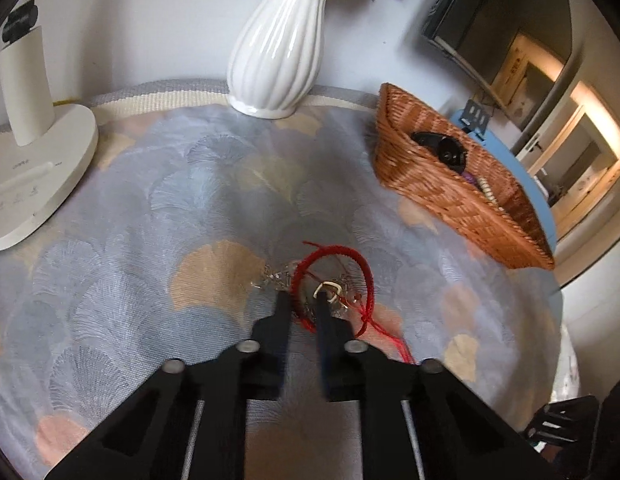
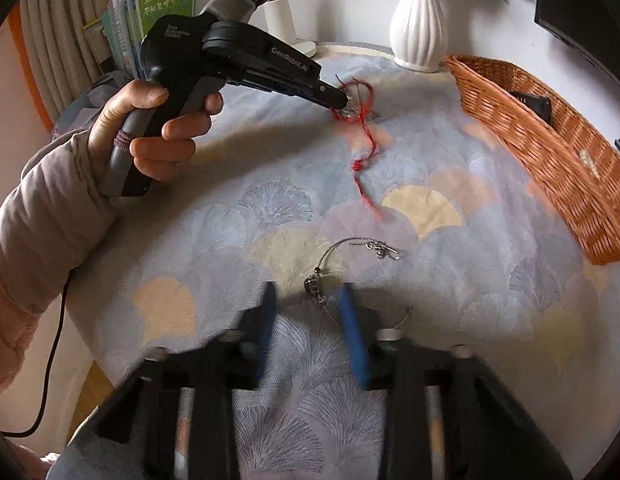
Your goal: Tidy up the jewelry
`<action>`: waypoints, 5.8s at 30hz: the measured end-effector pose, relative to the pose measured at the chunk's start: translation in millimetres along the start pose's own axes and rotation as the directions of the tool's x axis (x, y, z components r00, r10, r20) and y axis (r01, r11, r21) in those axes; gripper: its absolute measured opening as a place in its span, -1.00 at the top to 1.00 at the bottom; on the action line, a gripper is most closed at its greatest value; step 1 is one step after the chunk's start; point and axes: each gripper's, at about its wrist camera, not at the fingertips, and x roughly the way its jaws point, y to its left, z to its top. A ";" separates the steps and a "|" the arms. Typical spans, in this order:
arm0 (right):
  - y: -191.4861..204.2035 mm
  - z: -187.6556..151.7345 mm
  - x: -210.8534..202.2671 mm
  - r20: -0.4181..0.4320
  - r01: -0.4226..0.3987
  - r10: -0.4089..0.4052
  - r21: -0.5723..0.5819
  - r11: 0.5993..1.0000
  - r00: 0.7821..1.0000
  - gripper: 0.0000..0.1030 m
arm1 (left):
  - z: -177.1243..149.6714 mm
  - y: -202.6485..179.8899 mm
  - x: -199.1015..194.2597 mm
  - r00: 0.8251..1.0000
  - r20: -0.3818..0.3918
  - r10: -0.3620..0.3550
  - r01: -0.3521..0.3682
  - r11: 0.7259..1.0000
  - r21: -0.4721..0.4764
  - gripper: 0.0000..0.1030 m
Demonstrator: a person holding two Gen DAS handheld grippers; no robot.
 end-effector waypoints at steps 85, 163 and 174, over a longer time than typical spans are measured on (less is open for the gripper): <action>-23.1 -7.6 -0.6 0.006 0.028 -0.029 0.058 0.998 1.000 0.80 | -15.2 -115.2 -112.2 0.981 0.180 -0.068 0.026 0.974 0.225 0.93; -81.2 87.0 -40.3 0.137 0.030 -0.052 0.154 0.988 0.989 0.31 | -16.1 5.3 -115.9 0.965 0.186 0.183 -0.163 0.980 -0.117 0.18; -54.8 104.5 19.0 0.021 0.040 -0.042 0.124 0.992 0.999 0.31 | -17.7 28.0 -75.9 0.992 0.124 0.020 0.004 0.981 -0.194 0.18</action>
